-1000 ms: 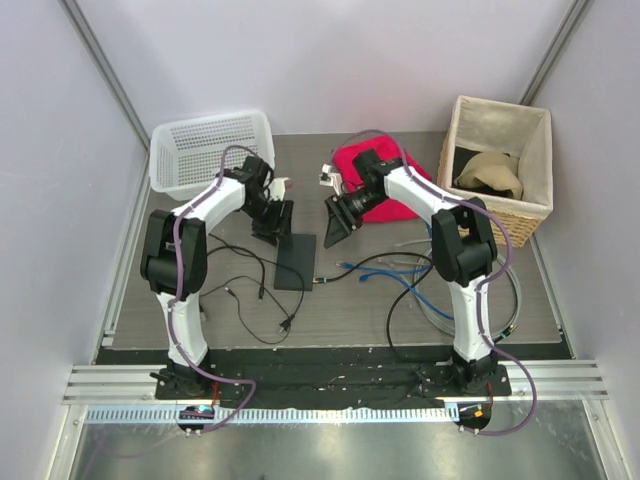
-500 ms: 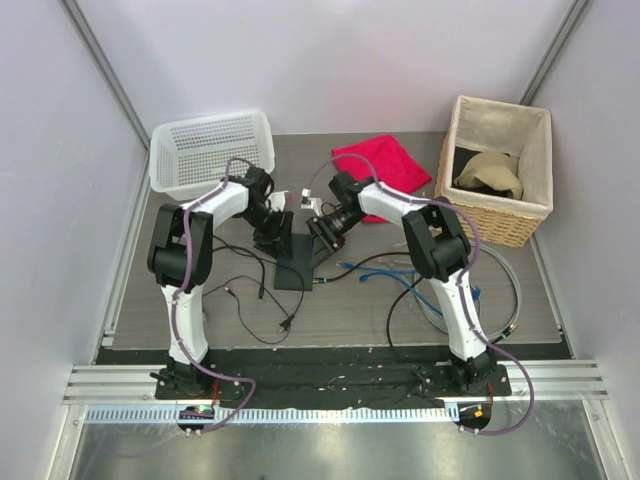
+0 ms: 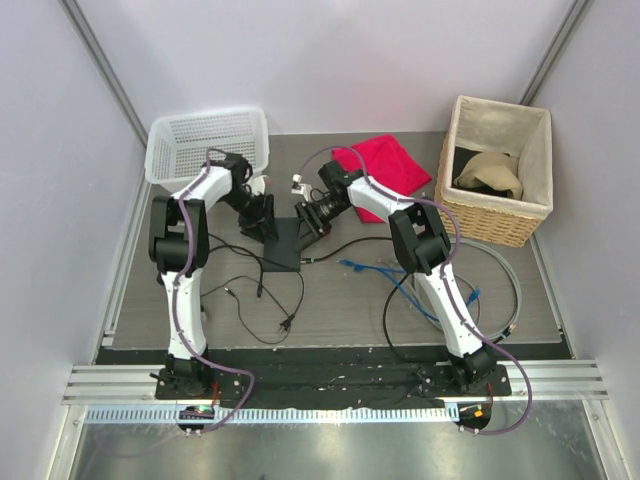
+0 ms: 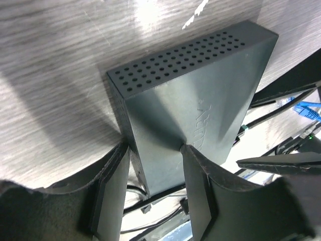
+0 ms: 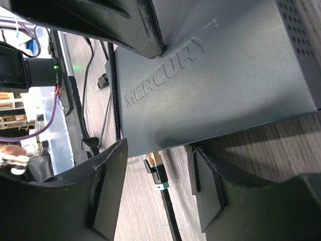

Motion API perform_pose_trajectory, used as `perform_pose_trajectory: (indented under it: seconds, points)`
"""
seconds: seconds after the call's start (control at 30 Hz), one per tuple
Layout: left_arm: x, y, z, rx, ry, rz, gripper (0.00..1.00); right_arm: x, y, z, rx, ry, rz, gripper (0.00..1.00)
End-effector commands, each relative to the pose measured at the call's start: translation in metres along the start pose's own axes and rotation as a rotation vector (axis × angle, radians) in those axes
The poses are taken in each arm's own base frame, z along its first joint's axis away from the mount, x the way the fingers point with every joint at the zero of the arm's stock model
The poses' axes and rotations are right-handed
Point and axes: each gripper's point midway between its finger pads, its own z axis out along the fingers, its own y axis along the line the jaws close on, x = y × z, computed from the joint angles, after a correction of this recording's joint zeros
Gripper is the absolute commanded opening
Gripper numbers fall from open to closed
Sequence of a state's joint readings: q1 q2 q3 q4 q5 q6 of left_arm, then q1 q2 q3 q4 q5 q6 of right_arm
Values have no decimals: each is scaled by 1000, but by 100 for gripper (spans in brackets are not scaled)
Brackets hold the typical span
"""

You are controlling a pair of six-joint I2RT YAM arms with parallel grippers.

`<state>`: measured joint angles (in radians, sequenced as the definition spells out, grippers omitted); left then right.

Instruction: Pull the plug from the switch port

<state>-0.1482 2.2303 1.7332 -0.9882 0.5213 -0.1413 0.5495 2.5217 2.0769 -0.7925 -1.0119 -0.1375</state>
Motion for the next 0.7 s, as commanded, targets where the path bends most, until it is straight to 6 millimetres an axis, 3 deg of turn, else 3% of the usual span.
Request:
perform_pose_trajectory:
  seconds: [0.0, 0.07, 0.2, 0.37, 0.67]
  points:
    - [-31, -8, -29, -39, -178, 131, 50, -36, 28, -17, 24, -81, -201, 60]
    - [-28, -16, -50, -50, -248, 152, 52, -34, 31, -26, 35, -84, -210, 61]
    - [-15, -24, -60, -33, -307, 118, 54, -22, 32, -27, 34, -61, -180, 61]
    - [8, -12, -40, -51, -251, 100, 54, 2, 25, -20, 26, -19, -114, 62]
    - [-1, -2, -17, -56, -190, 109, 54, 30, 3, -12, 65, 45, -70, 62]
